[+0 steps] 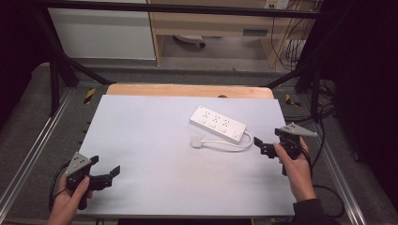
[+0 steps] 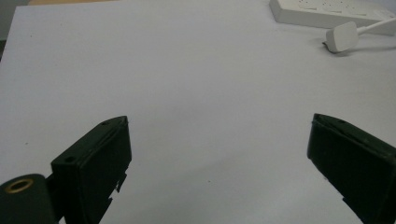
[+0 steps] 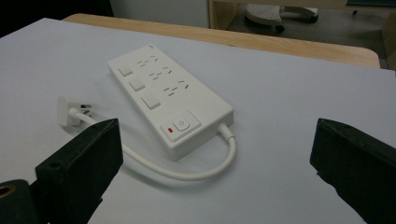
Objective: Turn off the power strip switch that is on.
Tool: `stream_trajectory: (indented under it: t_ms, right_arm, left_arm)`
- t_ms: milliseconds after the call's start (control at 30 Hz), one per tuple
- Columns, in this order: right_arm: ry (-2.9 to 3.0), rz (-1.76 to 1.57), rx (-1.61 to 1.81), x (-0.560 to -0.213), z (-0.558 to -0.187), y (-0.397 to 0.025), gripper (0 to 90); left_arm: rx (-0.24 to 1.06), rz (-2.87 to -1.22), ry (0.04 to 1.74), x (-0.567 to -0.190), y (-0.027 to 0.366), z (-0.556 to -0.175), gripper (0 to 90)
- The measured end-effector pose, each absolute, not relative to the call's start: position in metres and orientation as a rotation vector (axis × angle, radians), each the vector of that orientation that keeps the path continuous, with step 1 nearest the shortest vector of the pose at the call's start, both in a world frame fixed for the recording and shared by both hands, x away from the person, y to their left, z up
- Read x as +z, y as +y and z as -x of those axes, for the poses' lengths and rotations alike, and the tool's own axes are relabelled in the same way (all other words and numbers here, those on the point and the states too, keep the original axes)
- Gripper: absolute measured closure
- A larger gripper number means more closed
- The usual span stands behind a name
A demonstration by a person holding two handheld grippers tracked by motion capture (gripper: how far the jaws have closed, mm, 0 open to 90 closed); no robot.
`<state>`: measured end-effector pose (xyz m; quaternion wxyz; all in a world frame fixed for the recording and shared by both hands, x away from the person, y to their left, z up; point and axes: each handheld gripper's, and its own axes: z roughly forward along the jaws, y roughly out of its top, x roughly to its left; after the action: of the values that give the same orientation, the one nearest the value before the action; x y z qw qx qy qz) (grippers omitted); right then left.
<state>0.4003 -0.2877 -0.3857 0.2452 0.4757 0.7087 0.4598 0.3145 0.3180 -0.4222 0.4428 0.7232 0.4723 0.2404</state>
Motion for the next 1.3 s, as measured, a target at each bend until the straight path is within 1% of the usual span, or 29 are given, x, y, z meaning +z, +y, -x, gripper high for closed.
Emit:
stream_trajectory:
  t_ms: [367, 600, 933, 1300]
  right_arm:
    - [1.928, -1.322, 1.253, -0.402, -0.388, -0.295, 3.5]
    - [1.943, -1.306, 1.262, -0.414, -0.384, -0.289, 4.1]
    - [2.02, -1.226, 1.27, -0.437, -0.383, -0.259, 3.8]
    - [2.14, -1.198, 1.242, -0.453, -0.384, -0.222, 3.8]
  left_arm:
    - [0.598, -1.794, 1.17, -0.422, 0.318, -0.314, 6.3]
    - [0.599, -1.794, 1.169, -0.422, 0.317, -0.314, 6.3]
    - [0.597, -1.795, 1.165, -0.422, 0.317, -0.314, 6.3]
    - [0.597, -1.8, 1.156, -0.422, 0.316, -0.314, 6.3]
